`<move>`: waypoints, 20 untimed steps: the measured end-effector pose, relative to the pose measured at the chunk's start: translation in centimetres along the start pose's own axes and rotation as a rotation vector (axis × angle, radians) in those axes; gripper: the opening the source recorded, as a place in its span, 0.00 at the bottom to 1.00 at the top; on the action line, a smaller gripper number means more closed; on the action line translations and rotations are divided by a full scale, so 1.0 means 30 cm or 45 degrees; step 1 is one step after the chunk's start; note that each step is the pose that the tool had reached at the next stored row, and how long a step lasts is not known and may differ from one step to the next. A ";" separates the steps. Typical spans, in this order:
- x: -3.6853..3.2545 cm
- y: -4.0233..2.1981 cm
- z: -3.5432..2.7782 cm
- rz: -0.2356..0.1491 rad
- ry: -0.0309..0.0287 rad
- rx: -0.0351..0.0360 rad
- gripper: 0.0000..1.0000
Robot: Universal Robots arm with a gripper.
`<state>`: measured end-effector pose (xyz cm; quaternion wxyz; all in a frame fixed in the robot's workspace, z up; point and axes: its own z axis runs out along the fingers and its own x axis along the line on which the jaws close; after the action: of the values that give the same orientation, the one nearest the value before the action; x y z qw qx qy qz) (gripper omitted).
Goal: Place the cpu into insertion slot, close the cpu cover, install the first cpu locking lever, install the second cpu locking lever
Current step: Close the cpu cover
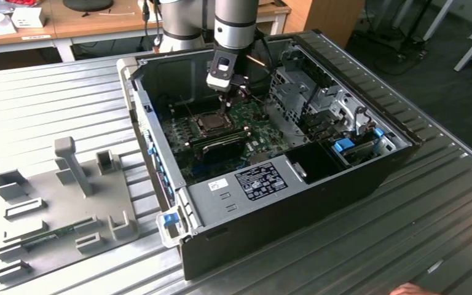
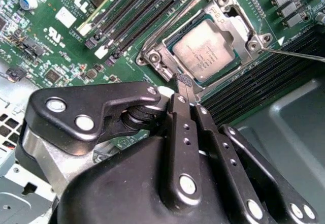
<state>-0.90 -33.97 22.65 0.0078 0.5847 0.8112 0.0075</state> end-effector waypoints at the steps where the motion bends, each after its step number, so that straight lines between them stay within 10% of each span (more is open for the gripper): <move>1: 0.000 0.000 0.000 0.000 0.0000 0.0000 0.11; 9: 0.000 0.000 0.000 -0.019 0.0002 0.0000 0.11; 20: 0.000 0.000 0.001 -0.268 0.0055 -0.0010 0.11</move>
<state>-0.91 -33.96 22.62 0.0070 0.4963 0.8681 0.0082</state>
